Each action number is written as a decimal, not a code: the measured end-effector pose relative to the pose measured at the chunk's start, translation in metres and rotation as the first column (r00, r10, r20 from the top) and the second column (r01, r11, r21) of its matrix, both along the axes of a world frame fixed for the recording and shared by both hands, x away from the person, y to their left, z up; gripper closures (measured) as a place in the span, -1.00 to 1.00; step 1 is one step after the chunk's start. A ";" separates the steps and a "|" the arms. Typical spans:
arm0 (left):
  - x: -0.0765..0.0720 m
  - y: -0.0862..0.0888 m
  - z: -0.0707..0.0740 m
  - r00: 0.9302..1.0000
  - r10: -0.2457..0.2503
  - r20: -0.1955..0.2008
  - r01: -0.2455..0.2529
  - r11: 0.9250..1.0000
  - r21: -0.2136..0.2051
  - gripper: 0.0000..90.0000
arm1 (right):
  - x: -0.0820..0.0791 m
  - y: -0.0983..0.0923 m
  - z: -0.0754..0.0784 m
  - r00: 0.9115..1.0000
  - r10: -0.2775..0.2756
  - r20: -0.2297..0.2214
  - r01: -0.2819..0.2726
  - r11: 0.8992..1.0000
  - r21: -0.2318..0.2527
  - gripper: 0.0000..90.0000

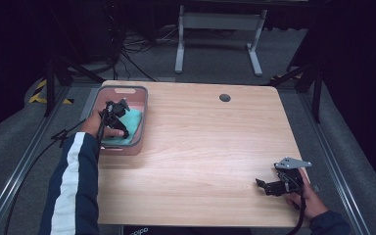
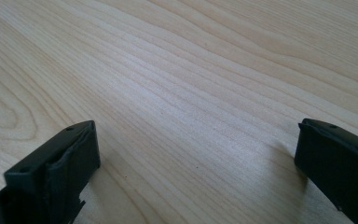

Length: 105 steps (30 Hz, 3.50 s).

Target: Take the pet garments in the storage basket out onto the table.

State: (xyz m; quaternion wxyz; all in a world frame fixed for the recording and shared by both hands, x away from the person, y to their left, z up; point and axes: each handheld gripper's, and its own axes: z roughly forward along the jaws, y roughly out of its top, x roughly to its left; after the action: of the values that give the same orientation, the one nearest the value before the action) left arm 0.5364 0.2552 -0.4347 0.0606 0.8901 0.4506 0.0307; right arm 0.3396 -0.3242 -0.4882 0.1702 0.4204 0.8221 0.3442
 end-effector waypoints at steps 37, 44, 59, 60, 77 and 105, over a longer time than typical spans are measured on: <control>-0.031 0.014 0.059 0.968 -0.034 0.249 0.059 0.994 -0.093 0.66 | 0.000 0.000 0.000 1.000 0.000 0.000 0.000 1.000 0.000 -0.99; -0.049 0.020 0.079 0.943 -0.025 0.332 0.077 0.987 -0.143 0.67 | 0.000 0.000 0.000 1.000 0.000 0.001 0.000 1.000 0.000 -0.99; -0.086 0.023 0.110 0.880 -0.012 0.475 0.131 0.967 -0.218 0.67 | 0.000 0.000 0.000 1.000 0.000 0.001 0.000 1.000 -0.001 -0.99; -0.089 0.022 0.111 0.880 -0.010 0.475 0.133 0.965 -0.227 0.67 | 0.000 0.000 0.000 1.000 0.000 0.001 0.000 1.000 -0.001 -0.99; -0.125 -0.009 0.133 0.822 -0.132 0.554 0.300 0.927 -0.224 0.68 | 0.000 0.000 0.000 1.000 -0.001 0.001 0.001 1.000 -0.001 -0.99; -0.131 -0.162 0.072 0.776 -0.492 0.396 0.582 0.800 -0.146 0.67 | 0.000 0.000 0.000 1.000 -0.001 0.001 0.001 1.000 0.000 -0.99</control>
State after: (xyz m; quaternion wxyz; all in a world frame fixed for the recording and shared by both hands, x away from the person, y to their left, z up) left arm 0.4055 0.0936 -0.3627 0.2596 0.9469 0.1580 0.1048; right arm 0.3394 -0.3242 -0.4882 0.1710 0.4206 0.8218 0.3442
